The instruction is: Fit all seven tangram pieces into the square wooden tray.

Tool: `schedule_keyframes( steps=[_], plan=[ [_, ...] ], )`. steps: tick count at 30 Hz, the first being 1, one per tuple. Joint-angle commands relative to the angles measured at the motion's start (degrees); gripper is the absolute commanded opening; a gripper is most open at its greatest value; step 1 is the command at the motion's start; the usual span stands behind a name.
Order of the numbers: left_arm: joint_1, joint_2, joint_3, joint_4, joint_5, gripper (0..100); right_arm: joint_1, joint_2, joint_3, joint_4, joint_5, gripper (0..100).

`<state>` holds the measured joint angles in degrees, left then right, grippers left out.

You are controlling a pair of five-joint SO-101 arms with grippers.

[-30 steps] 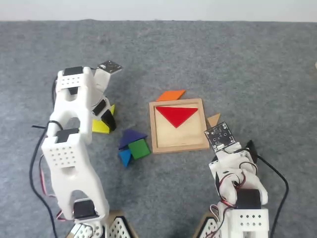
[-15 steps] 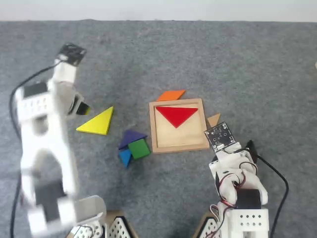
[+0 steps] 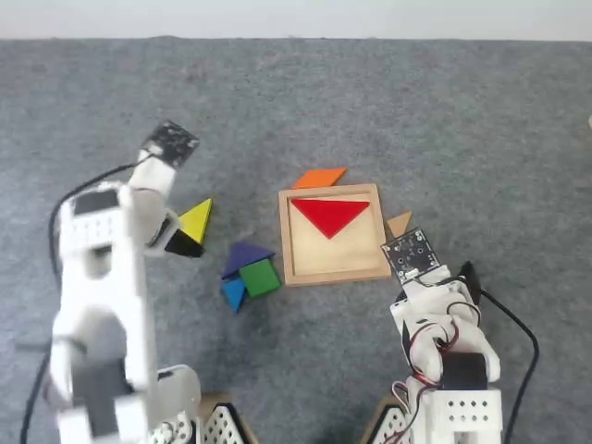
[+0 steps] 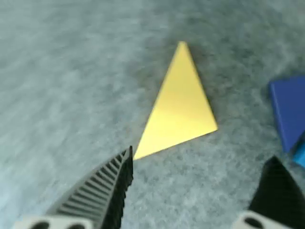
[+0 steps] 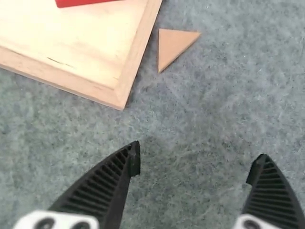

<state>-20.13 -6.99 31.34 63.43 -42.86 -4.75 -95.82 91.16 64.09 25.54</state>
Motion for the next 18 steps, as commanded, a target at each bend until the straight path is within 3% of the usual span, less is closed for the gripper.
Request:
schedule_keyframes(
  steps=[1, 6, 18],
  plan=[
    [0.44, 14.68, -14.9, 5.27, -1.05, 40, -0.4, 0.04, -1.23, -0.84, 0.88, 36.1],
    [1.58, 25.49, -28.53, 11.34, -2.99, 39, -0.04, 0.04, -1.23, -0.92, 0.88, 36.1],
    [2.11, 33.76, -30.02, 9.67, -8.53, 38, -0.04, -0.04, -1.23, -1.1, 0.97, 36.1]
  ],
)
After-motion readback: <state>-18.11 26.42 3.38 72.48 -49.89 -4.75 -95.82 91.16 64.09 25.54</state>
